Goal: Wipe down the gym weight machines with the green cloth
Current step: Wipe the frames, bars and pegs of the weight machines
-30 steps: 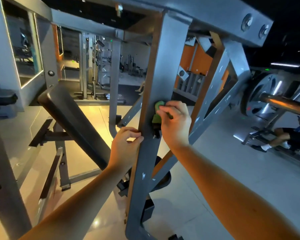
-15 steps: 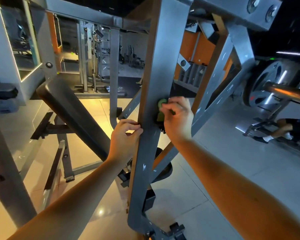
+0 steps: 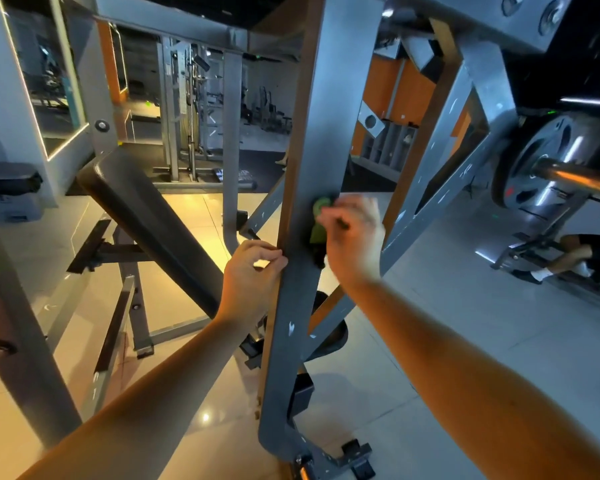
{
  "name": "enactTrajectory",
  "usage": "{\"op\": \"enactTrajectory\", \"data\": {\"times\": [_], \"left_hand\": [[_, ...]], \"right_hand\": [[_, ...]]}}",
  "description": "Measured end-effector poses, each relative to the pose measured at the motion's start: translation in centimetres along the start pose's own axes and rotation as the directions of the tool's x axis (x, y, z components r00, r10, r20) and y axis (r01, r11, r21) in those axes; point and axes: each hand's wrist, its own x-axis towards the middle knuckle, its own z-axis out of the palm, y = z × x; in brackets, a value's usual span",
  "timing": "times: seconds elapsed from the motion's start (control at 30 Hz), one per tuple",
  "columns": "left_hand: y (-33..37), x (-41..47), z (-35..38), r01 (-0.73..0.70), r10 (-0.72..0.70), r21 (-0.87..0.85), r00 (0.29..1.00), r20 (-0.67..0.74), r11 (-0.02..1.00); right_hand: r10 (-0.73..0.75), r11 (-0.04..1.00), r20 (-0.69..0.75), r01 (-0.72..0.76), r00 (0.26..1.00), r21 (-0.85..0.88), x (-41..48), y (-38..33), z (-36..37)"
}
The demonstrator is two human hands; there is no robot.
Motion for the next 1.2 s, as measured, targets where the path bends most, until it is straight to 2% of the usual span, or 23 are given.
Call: {"op": "enactTrajectory", "data": {"times": [0.07,0.13,0.3,0.43,0.5,0.57,0.63,0.7,0.77,0.87,0.93,1.03,1.07,1.13,1.2], "left_hand": [[-0.1,0.1,0.1,0.004,-0.004,-0.012,1.000,-0.004,1.000],[-0.2,0.1,0.1,-0.039,0.039,-0.002,0.999,-0.022,0.999],[-0.7,0.1,-0.1,-0.170,0.172,0.049,0.985,-0.027,0.984],[0.0,-0.2,-0.5,-0.141,0.142,0.074,0.990,-0.012,0.987],[-0.2,-1.3,-1.1,-0.121,0.120,0.103,0.993,0.021,0.987],[-1.0,-3.2,-2.0,-0.084,0.072,0.161,0.994,0.079,0.983],[-1.8,-5.2,-2.7,-0.004,-0.033,0.165,0.976,0.215,0.986],[-2.2,-6.8,-3.2,0.100,-0.140,0.130,0.925,0.354,0.986],[-2.4,-7.6,-3.6,0.146,-0.183,0.119,0.886,0.427,0.982],[-2.6,-8.5,-4.1,0.079,-0.133,0.146,0.901,0.413,0.986],[-2.9,-8.7,-4.4,0.062,-0.133,0.187,0.907,0.399,0.980],[-2.9,-9.0,-4.4,0.094,-0.185,0.236,0.897,0.402,0.967],[-2.9,-9.1,-4.3,0.092,-0.188,0.252,0.901,0.390,0.963],[-2.9,-9.2,-4.1,0.098,-0.194,0.276,0.917,0.349,0.956],[-2.8,-9.3,-3.9,0.117,-0.215,0.292,0.919,0.331,0.949]], "right_hand": [[-0.057,0.998,-0.130,0.062,0.990,0.030,1.4,-0.3,0.5],[-0.047,0.997,-0.138,0.056,0.989,0.061,-0.7,-0.1,1.7],[0.117,0.988,0.062,-0.122,0.991,0.092,-10.3,0.7,3.9],[0.214,0.971,0.230,-0.233,0.949,0.056,-13.6,0.9,3.2],[0.326,0.931,0.313,-0.360,0.892,0.056,-13.9,0.5,2.1],[0.426,0.873,0.392,-0.484,0.815,0.057,-14.1,0.0,0.9],[0.471,0.824,0.452,-0.560,0.758,0.081,-14.3,-0.3,-0.1],[0.432,0.809,0.538,-0.574,0.724,0.123,-14.3,-0.6,-0.8],[0.389,0.802,0.606,-0.579,0.694,0.148,-14.4,-0.8,-1.1],[0.400,0.759,0.628,-0.626,0.667,0.182,-15.0,-0.8,-1.1],[0.427,0.775,0.601,-0.616,0.676,0.142,-15.6,-0.4,-1.1],[0.402,0.888,0.454,-0.460,0.795,0.018,-16.7,0.1,-1.2],[0.413,0.889,0.417,-0.457,0.810,0.007,-17.1,0.2,-1.3],[0.492,0.832,0.417,-0.554,0.764,0.032,-17.6,-0.4,-1.8],[0.538,0.740,0.514,-0.666,0.668,0.091,-18.2,-1.3,-2.2]]}}
